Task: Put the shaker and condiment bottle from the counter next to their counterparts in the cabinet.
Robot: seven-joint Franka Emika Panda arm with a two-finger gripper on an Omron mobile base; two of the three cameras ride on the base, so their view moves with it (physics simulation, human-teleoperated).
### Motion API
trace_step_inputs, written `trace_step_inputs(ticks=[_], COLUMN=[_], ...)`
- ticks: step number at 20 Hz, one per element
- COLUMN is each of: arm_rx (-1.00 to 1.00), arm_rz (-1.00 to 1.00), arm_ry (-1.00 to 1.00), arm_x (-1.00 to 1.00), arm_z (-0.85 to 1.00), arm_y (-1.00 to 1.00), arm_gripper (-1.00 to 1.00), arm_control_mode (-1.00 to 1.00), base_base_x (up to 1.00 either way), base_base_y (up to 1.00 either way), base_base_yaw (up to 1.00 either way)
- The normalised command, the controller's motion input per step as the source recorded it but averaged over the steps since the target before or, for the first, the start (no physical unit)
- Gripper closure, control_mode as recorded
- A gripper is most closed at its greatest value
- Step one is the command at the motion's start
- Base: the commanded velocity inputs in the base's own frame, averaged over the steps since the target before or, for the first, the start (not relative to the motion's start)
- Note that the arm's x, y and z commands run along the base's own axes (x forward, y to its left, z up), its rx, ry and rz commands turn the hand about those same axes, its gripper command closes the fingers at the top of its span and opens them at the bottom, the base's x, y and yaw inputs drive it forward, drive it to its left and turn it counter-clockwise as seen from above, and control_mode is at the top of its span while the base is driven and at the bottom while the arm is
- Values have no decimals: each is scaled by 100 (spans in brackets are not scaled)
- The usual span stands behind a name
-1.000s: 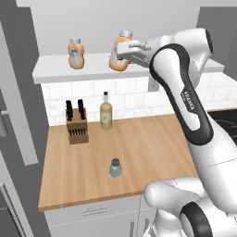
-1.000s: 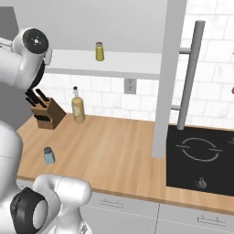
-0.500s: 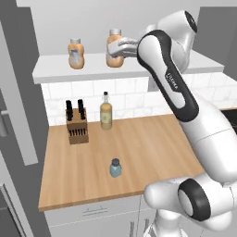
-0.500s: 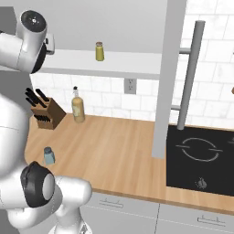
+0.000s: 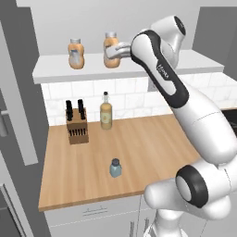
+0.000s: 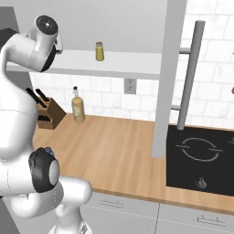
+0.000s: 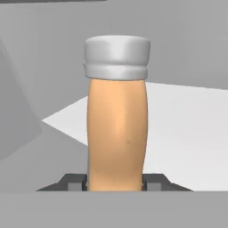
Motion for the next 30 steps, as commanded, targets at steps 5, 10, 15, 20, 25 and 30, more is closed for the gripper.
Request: trace_step_inputs(ticks=[5,10,15,20,25,30], arm_rx=[-7,0,0,1,6,6], arm_rz=[0,0,1,2,4,6], arm_ry=[-16,-7,-16,-6,4,4], arm_x=[32,31,41,44,51,49], arm_z=[-32,-17,-7,-9,-2,-4], arm_y=[31,20,0,0,3,10], arm_gripper=[100,100,100,100,100,100], arm_control_mode=[-100,-100,-100,-100,-100,-100], base_base_x=[0,0,0,0,0,0], base_base_y=[0,0,0,0,0,0], base_base_yaw=[0,0,0,0,0,0])
